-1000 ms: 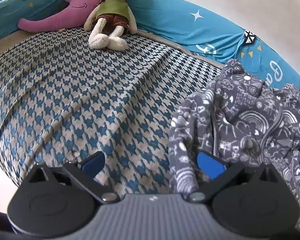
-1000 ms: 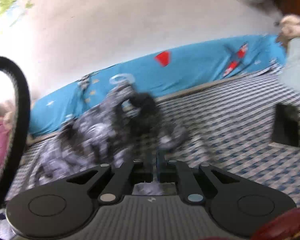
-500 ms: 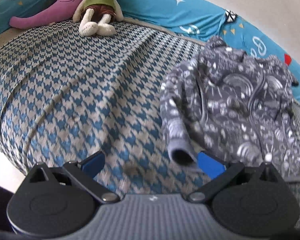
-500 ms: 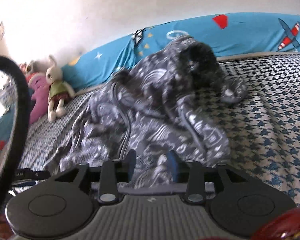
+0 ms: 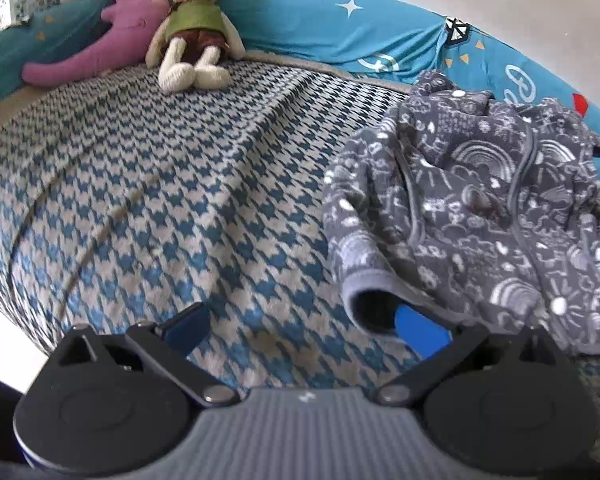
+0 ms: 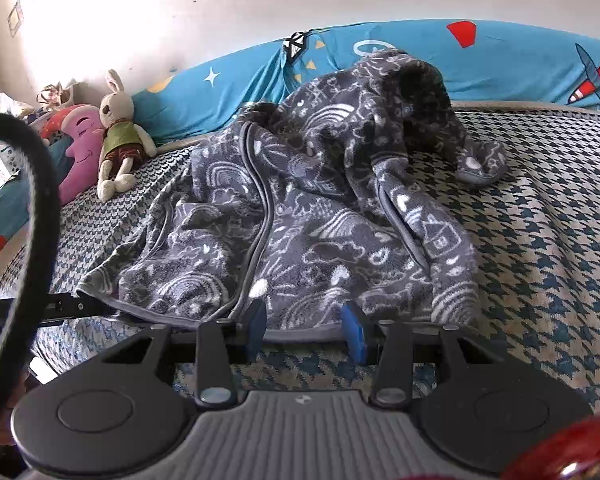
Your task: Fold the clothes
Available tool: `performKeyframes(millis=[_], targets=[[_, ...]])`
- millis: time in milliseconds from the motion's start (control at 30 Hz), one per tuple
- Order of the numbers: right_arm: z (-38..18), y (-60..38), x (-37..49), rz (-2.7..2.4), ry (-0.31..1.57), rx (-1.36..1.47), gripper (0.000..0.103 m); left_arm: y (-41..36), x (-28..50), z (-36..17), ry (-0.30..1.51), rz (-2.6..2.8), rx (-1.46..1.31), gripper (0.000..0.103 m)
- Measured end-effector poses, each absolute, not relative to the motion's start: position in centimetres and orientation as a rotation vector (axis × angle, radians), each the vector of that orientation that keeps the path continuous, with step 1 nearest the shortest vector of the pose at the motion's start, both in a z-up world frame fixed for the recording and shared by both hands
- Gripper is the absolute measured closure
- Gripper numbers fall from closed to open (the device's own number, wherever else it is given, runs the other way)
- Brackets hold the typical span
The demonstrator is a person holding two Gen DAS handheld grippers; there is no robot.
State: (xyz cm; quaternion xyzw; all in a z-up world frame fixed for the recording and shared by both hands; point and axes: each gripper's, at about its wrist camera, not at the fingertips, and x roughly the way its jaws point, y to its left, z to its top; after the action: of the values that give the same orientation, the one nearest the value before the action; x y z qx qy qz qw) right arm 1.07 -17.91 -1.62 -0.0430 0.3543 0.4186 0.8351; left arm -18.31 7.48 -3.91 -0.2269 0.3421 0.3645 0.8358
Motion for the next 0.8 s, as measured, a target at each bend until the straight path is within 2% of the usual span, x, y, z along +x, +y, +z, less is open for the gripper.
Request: performKeyframes(millis=[367,433,567,800], targets=[[-1.5,-20.4,1.6,0.704,0.719,-0.107,0.058,8.6,-16.9,-3.5,0.669,0.932,-0.390,0.000],[-1.5,-21.2,1.8,0.637,0.706,-0.103,0.050,8.8,-16.6,-3.3,0.659,0.963,-0.369,0.000],[-1.7,-22.5,2.6,0.542,0.702,-0.055,0.041,9.0,-16.3,-2.9,0.637,1.026,-0.330,0.000],[-3.1,-22.4,5.2,0.583,0.783,0.142,0.040,8.2,-16.2,-1.6,0.590,1.053,-0.277,0.000]])
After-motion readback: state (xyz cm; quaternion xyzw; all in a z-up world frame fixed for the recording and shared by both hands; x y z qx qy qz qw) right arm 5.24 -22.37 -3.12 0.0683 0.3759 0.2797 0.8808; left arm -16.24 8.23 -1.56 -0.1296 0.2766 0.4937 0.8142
